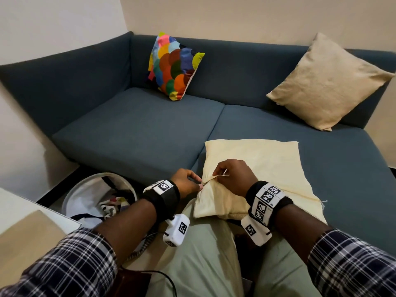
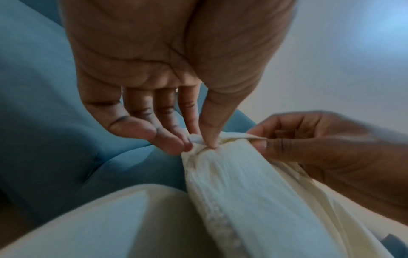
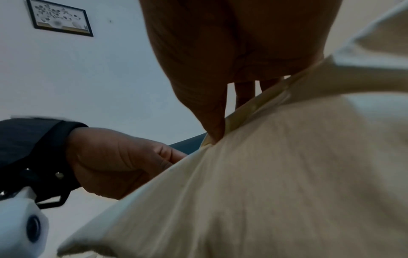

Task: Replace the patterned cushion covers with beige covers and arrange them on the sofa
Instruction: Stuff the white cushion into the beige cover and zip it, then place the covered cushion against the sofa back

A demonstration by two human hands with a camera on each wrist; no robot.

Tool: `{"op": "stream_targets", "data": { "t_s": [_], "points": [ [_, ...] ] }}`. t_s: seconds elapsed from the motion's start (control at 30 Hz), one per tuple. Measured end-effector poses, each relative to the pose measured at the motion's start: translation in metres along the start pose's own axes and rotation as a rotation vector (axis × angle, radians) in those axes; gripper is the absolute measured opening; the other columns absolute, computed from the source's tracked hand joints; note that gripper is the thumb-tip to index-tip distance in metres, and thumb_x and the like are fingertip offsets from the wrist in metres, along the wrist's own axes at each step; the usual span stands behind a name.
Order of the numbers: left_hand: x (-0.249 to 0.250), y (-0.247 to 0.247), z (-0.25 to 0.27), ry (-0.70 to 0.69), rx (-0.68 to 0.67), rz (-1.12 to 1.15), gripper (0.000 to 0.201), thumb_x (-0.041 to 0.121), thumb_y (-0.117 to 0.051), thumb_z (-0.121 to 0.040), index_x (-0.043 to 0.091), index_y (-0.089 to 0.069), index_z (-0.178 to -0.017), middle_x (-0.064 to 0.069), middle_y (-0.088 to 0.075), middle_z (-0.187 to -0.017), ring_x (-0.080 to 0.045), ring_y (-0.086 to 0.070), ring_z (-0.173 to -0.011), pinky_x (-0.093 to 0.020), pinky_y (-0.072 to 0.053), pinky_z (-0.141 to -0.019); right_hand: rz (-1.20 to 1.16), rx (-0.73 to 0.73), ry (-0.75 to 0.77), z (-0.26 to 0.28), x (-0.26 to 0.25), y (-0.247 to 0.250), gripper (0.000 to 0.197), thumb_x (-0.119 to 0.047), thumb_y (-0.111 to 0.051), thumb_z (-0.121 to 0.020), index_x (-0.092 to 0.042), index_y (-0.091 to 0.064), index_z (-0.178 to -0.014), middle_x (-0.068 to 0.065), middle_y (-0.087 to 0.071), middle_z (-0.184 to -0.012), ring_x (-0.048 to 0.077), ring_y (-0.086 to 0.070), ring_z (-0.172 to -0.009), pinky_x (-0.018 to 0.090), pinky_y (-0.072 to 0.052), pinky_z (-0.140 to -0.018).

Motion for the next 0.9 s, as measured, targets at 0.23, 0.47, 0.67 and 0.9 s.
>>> {"op": "stream_targets", "data": {
  "t_s": [0.23,0.47,0.67,0.9],
  "points": [
    [0.007,-0.003,0.009,-0.074,0.083,0.097,0.029,0.013,-0.088,-0.073,0.014,-0.068,-0.094,-0.004,-0.071,-0.077,-0.017,-0.069,-0.069,-0.028,-0.057,-0.059,-0.107,0.080,-0.022,0.008,0.011,0.001,0.014,-0.017,-0.075,-0.085,-0.031,-0.075,-0.083,-0.017,-0.069,-0.082,0.002,-0.061,-0.081,0.029,-0.054,-0.077],
    [0.015,-0.012,0.025,-0.254,0.153,0.058,0.026,0.005,-0.085,-0.073,0.015,-0.067,-0.090,-0.003,-0.074,-0.076,-0.008,-0.071,-0.069,-0.026,-0.058,-0.071,-0.132,0.064,-0.069,0.004,0.006,-0.007,0.010,-0.019,-0.075,-0.086,-0.028,-0.075,-0.082,-0.015,-0.069,-0.081,0.003,-0.062,-0.081,0.034,-0.057,-0.079],
    [0.018,-0.020,0.024,-0.428,0.190,-0.089,0.027,0.004,-0.083,-0.071,0.023,-0.067,-0.081,0.007,-0.072,-0.073,-0.003,-0.069,-0.069,-0.030,-0.061,-0.074,-0.105,0.073,-0.056,0.004,0.003,-0.005,0.010,-0.021,-0.073,-0.085,-0.031,-0.073,-0.082,-0.015,-0.070,-0.082,0.006,-0.064,-0.082,0.036,-0.058,-0.078],
    [0.003,-0.022,0.010,-0.377,0.276,-0.126,0.024,0.023,-0.086,-0.073,0.024,-0.063,-0.078,0.006,-0.067,-0.071,-0.012,-0.066,-0.068,-0.036,-0.060,-0.068,0.054,-0.034,0.031,0.016,0.003,-0.005,0.003,-0.035,-0.075,-0.084,-0.034,-0.074,-0.086,-0.011,-0.065,-0.098,0.014,-0.058,-0.094,0.043,-0.054,-0.083]
  ]
}}
Point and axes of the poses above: each hand's wrist, its own z-axis away from the middle knuckle, its own y-axis out of the back of the hand, x = y × z, the point moved 1 cm from there along -z, towards the middle knuckle
